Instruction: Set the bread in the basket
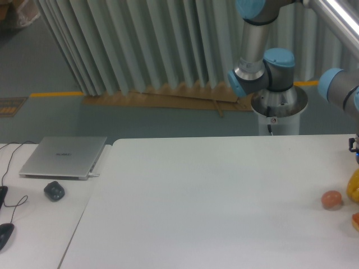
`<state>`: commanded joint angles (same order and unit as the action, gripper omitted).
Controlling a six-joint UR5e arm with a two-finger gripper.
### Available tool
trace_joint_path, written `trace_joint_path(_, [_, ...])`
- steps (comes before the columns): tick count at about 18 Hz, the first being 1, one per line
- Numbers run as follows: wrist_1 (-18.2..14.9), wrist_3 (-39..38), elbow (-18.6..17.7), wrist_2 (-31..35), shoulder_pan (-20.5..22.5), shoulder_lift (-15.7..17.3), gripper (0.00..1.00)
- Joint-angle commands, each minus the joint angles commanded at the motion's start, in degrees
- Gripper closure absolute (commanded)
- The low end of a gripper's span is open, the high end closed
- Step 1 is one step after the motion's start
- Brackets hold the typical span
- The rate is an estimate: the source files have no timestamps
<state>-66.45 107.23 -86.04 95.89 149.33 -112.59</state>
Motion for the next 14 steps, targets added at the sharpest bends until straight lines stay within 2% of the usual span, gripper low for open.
trace_joint_path(14, [0.0, 0.97, 0.26, 0.44, -0.18, -2.99, 0.0])
